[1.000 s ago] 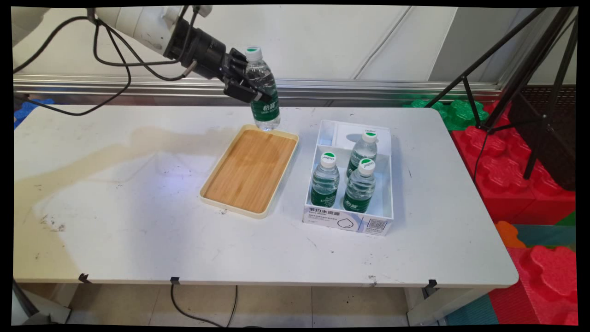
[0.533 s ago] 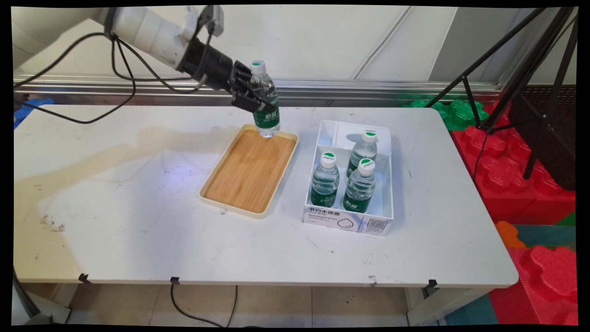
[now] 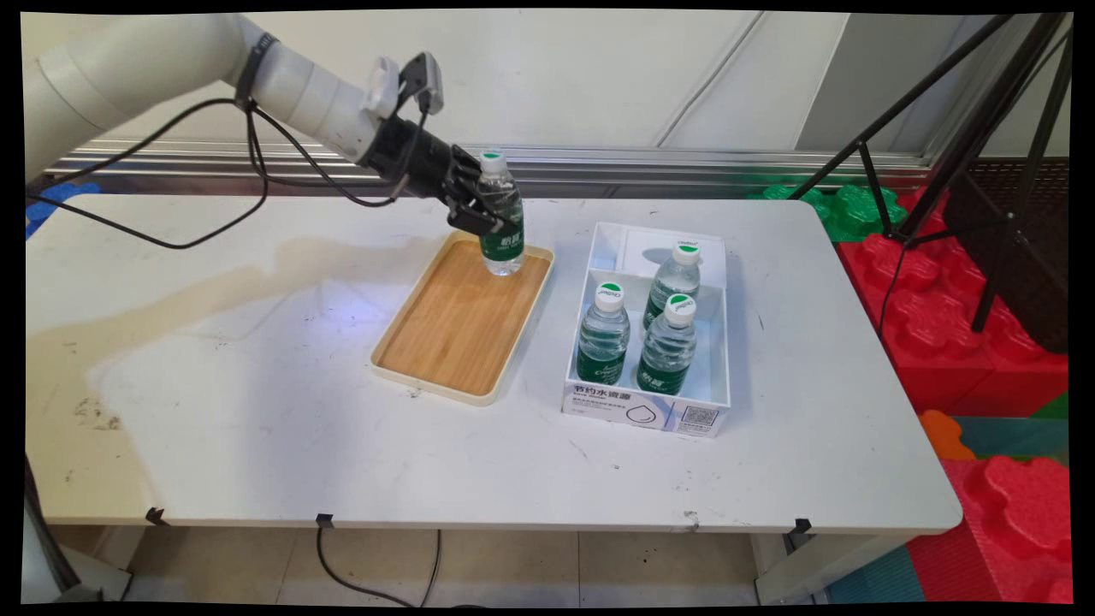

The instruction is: Place the picked object on the tray

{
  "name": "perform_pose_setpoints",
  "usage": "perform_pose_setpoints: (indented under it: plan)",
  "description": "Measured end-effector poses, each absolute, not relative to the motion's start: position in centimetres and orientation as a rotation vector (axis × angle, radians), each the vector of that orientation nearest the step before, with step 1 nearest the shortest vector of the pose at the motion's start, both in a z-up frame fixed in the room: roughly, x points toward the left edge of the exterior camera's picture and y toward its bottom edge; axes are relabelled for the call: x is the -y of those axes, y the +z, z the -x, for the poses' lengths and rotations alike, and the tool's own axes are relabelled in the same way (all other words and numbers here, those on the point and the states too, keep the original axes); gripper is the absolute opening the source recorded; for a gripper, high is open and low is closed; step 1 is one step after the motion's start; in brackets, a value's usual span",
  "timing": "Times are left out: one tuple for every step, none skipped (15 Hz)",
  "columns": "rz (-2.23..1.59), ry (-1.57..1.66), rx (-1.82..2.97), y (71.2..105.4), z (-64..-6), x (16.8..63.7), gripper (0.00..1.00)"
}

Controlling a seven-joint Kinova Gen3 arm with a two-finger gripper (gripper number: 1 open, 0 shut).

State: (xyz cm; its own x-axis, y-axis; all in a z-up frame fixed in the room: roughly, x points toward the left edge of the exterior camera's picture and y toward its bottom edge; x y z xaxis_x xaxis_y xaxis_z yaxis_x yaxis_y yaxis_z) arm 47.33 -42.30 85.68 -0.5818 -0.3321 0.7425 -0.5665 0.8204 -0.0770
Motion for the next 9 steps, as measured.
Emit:
perform_pose_setpoints:
  plan:
    - [-0.661, 0.399, 2.238, 85.1, -47.2, 42.6, 0.0]
    - [-0.665, 0.402, 2.238, 84.8, -47.1, 42.7, 0.0]
    - [-0.669, 0.406, 2.238, 84.3, -47.0, 43.0, 0.0]
    - [-0.673, 0.408, 2.238, 84.0, -47.0, 43.2, 0.0]
    - [-0.678, 0.413, 2.237, 83.6, -46.9, 43.5, 0.0]
    - [-0.681, 0.415, 2.237, 83.3, -46.8, 43.7, 0.0]
    - [-0.683, 0.417, 2.236, 83.0, -46.8, 43.9, 0.0]
    - [-0.685, 0.419, 2.236, 82.7, -46.7, 44.1, 0.0]
    - [-0.686, 0.419, 2.236, 82.3, -46.6, 44.3, 0.0]
